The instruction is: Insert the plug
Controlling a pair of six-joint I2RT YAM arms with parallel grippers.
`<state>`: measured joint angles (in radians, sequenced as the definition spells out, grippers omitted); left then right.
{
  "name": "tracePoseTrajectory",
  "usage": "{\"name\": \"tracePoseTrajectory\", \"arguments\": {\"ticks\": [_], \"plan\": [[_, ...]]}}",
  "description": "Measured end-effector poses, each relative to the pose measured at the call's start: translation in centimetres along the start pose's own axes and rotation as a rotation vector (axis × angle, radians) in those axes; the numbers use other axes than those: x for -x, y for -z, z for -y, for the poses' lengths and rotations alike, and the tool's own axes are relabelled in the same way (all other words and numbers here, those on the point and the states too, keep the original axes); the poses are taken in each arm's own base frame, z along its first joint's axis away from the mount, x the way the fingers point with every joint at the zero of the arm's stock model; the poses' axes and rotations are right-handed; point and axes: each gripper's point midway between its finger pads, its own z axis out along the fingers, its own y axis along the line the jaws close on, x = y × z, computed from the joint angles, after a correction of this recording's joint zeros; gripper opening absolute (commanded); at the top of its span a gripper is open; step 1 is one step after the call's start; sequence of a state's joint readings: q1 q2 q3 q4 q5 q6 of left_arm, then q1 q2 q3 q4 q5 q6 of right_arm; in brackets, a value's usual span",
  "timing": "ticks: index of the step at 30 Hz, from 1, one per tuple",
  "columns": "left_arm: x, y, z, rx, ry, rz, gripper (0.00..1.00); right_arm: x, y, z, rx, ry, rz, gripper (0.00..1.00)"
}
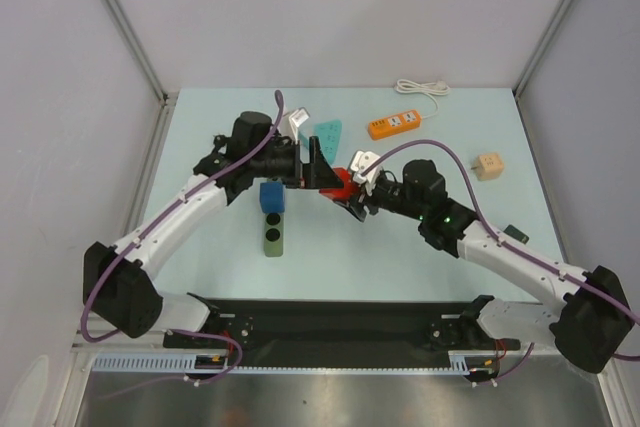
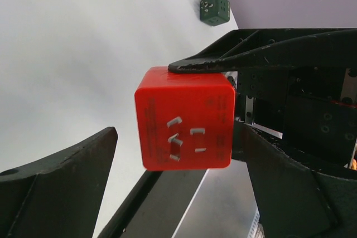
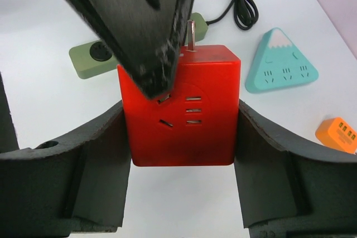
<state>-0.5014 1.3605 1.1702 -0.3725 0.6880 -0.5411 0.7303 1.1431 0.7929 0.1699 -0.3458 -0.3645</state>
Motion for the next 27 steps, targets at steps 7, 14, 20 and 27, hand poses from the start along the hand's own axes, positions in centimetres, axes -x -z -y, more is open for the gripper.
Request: {"name": "tracePoseTrajectory", "arguments": {"ticks": [7, 14, 20, 27], "plan": [[-0.8, -0.6, 0.1, -0.009, 0.013, -0.027, 0.87, 0.8, -0.8, -0.5, 0.020, 0.010, 0.007, 0.00], [-0.7, -0.9, 0.3, -0.023, 0.054, -0.023, 0.00, 0.7, -1.0, -0.2, 0.002, 0.007, -0.003, 0.59], [-0.1, -1.1, 1.2, -0.103, 0.138, 0.005, 0.01, 1.7, -0.2, 0.5, -0.019, -0.040, 0.070, 0.84], [1.0, -0.4, 4.2, -0.285, 0.262, 0.042, 0.00, 4.6, 1.6, 0.9, -0.019, -0.054, 0.226, 0.90]]}}
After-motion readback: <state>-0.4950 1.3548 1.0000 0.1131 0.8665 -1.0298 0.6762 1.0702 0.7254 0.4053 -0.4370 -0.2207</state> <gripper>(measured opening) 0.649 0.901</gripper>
